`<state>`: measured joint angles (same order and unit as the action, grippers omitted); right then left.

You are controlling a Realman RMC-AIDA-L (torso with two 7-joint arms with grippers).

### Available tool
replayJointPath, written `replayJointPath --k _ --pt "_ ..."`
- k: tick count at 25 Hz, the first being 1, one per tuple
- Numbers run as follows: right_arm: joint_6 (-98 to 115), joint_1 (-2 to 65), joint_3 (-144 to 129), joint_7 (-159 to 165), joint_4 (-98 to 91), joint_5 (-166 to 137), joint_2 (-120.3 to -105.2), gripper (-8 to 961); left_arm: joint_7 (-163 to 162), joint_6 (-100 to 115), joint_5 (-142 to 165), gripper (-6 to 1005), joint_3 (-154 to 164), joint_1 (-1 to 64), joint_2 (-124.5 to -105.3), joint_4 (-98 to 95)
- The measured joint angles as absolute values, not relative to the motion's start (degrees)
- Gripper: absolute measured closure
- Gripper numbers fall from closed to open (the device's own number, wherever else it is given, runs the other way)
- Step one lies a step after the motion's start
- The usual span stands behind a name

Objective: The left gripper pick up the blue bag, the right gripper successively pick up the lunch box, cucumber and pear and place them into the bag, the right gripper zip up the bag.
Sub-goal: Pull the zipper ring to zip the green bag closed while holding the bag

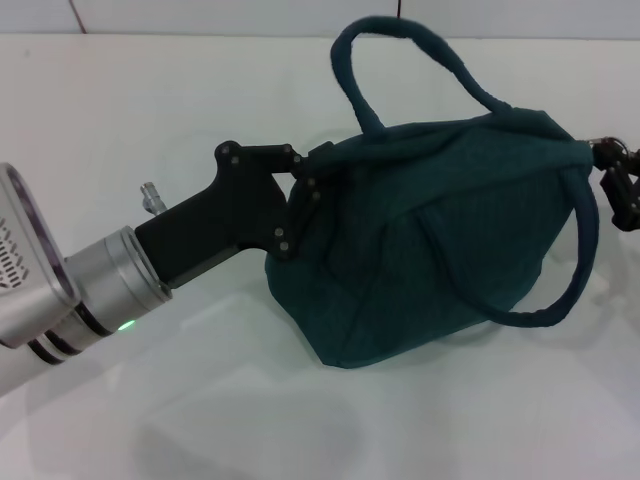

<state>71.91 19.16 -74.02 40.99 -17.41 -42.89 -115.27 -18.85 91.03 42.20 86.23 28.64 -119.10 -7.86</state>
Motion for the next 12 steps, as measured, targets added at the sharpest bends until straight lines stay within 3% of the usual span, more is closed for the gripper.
replayJointPath --k 12 --pt "71.31 18.98 -74.4 41.3 -15.91 -43.43 -115.03 936 -19.22 91.58 42.2 952 86.18 28.53 -119.11 -7.91"
